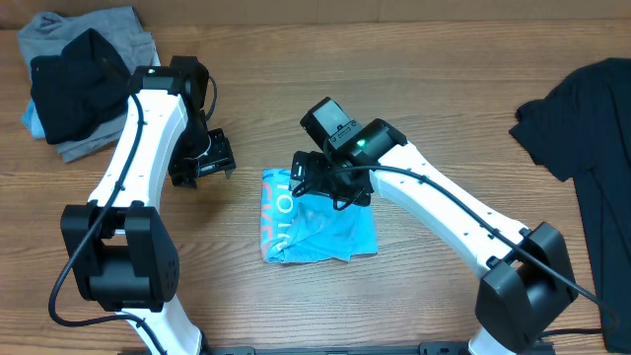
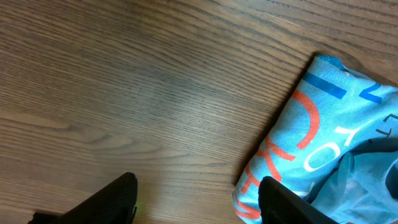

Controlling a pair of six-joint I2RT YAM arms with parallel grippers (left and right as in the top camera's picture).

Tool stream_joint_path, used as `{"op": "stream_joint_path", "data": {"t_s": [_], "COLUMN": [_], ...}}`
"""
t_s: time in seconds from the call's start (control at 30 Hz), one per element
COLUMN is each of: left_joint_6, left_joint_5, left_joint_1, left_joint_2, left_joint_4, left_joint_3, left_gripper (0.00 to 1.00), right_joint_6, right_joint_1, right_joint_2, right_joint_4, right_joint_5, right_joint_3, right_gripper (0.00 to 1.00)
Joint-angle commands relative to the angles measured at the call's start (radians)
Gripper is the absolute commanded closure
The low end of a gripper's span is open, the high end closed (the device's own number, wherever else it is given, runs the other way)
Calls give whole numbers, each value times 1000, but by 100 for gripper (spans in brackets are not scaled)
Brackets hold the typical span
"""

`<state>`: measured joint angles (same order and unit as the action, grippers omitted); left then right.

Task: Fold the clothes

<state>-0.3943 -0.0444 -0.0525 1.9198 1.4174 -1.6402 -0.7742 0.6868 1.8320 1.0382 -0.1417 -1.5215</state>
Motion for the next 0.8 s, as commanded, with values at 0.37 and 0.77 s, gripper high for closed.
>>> {"op": "stream_joint_path", "data": {"t_s": [0.37,0.77], "left_joint_6": [-6,-6], "left_joint_5": [0,-1], "left_joint_1": [-3,-3], "left_joint_2": [-24,-24], "left_joint_4": [-1,-16], "left_joint_3": [3,3], "left_gripper": [34,31], "right_joint_6": [190,519], "right_joint_1": [-3,-2], "right_joint_2": [117,117], "right_joint_4": [-50,-67], "right_joint_5": [41,83], "right_joint_3": [-16,-17], "right_gripper": [1,0]}}
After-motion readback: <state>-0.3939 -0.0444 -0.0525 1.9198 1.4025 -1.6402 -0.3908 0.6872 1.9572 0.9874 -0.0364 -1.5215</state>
